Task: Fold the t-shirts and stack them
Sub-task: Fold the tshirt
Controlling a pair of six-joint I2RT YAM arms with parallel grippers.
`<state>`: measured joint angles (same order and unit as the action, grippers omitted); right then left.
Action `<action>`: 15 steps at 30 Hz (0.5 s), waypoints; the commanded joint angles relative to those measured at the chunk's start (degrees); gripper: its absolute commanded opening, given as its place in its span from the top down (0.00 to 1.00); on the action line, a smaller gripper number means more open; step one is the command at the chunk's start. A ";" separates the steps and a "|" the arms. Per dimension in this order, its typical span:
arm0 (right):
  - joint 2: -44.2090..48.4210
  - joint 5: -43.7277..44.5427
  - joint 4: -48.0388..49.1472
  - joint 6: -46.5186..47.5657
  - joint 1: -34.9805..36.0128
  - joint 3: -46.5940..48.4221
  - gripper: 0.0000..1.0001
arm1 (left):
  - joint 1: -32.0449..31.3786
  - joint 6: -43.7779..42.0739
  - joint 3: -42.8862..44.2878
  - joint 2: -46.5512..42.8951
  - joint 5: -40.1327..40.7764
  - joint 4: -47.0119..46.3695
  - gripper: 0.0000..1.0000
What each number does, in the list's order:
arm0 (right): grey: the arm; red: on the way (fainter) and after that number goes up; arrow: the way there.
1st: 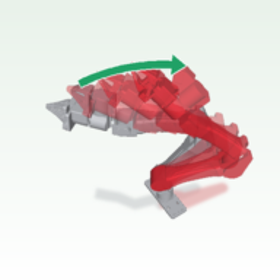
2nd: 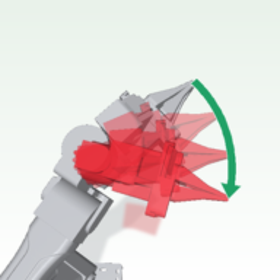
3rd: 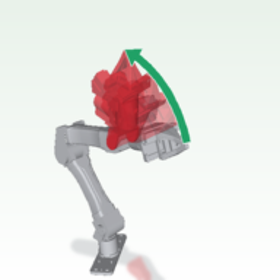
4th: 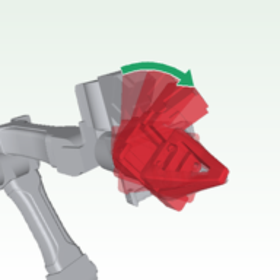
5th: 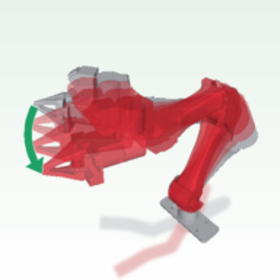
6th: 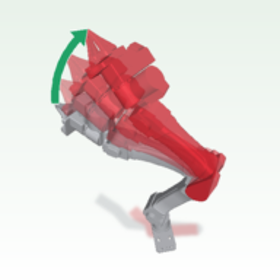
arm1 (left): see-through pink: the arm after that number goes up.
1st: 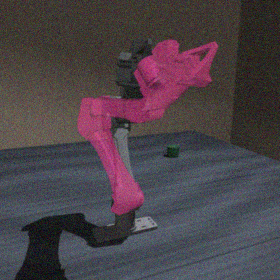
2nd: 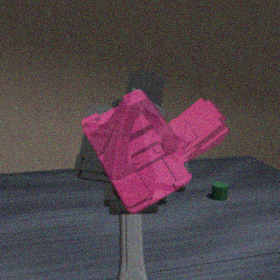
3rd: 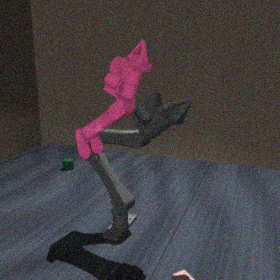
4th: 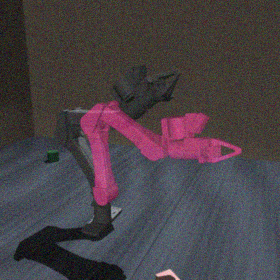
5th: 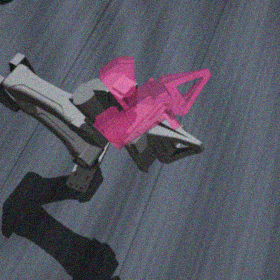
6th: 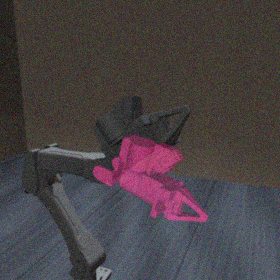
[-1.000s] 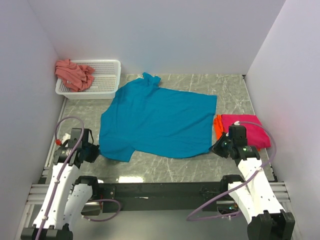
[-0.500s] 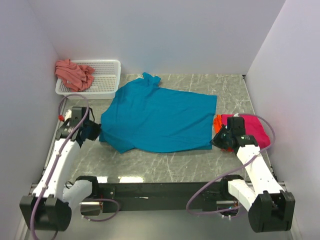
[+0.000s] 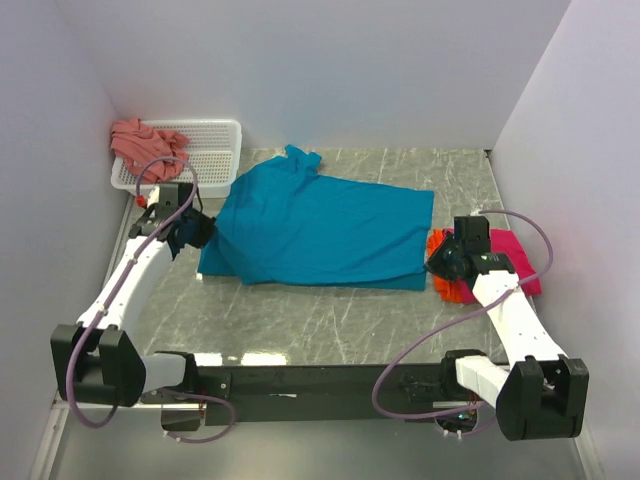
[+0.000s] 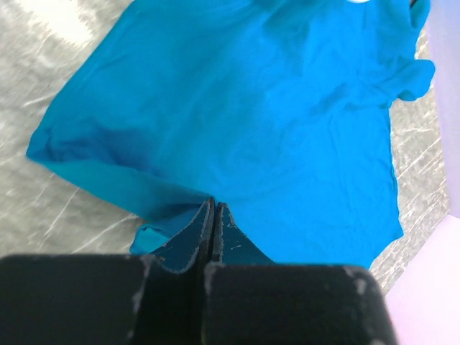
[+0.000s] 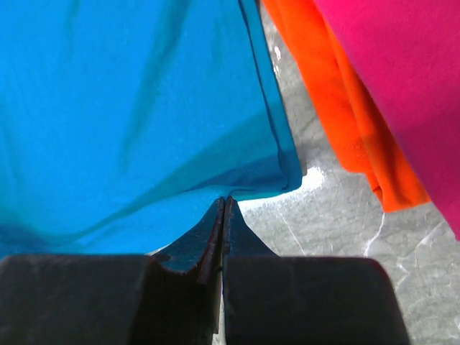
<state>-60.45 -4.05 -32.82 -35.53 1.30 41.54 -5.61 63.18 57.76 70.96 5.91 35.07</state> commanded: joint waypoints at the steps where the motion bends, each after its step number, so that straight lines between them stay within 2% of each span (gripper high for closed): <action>1: -1.07 2.21 2.67 -0.07 -0.86 3.28 1.00 | -0.37 -1.56 4.46 2.07 1.29 -3.69 1.00; 7: -3.71 3.09 3.98 -0.07 -1.04 4.60 1.00 | -0.37 -3.32 10.09 7.70 4.10 -4.22 1.00; 15: -8.80 3.79 6.45 -0.24 -2.62 7.15 1.00 | -0.98 -5.78 15.10 16.40 3.84 -7.73 1.00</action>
<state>-67.77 -1.91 -29.52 -35.57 -0.23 45.36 -6.04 59.57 69.12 84.77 8.34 30.06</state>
